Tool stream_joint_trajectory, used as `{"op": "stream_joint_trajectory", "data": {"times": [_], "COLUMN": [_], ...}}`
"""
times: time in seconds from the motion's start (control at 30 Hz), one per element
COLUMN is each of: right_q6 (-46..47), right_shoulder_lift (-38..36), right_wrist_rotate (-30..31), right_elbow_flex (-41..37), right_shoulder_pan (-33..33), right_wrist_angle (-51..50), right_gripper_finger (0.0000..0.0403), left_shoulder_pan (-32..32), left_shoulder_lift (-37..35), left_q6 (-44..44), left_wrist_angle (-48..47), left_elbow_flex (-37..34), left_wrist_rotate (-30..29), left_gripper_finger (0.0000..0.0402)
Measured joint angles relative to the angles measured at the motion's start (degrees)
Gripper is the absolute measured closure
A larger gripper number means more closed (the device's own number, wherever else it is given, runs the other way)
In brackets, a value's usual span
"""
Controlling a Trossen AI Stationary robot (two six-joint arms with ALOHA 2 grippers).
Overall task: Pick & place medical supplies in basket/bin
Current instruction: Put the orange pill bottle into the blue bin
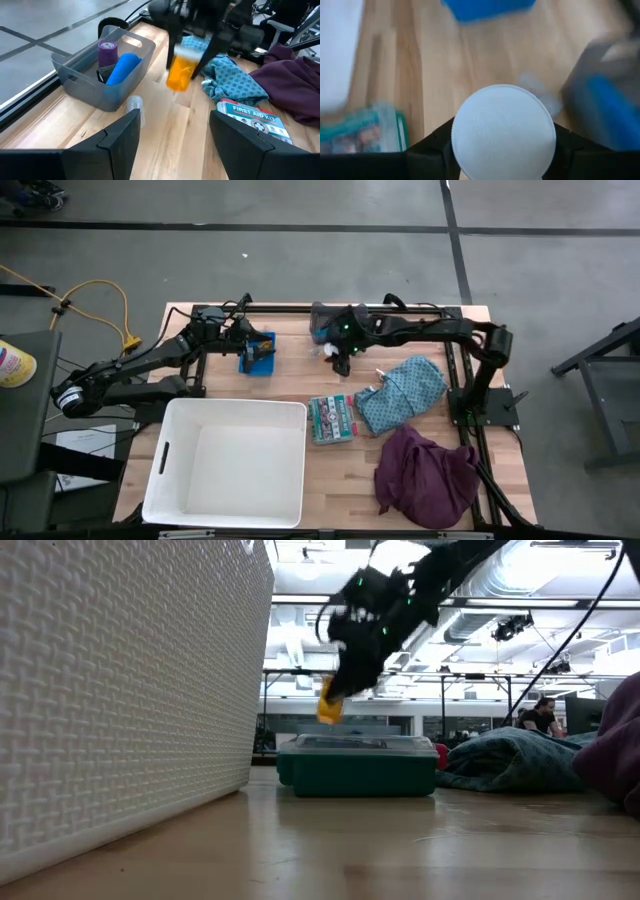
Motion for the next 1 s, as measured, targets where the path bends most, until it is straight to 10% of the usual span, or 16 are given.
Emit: {"op": "stream_joint_trajectory", "data": {"times": [1.0], "right_q6": [2.4], "right_shoulder_lift": [-3.5], "right_wrist_rotate": [13.6], "right_elbow_flex": [0.0], "right_shoulder_pan": [6.3], "right_wrist_angle": [16.8], "right_gripper_finger": [0.0214], "left_shoulder_pan": [0.0], "left_shoulder_lift": [0.0], "left_q6": [0.0], "left_wrist_angle": [0.2], "left_elbow_flex": [0.0], "left_wrist_rotate": [0.0], "left_gripper_finger": [0.0170]}}
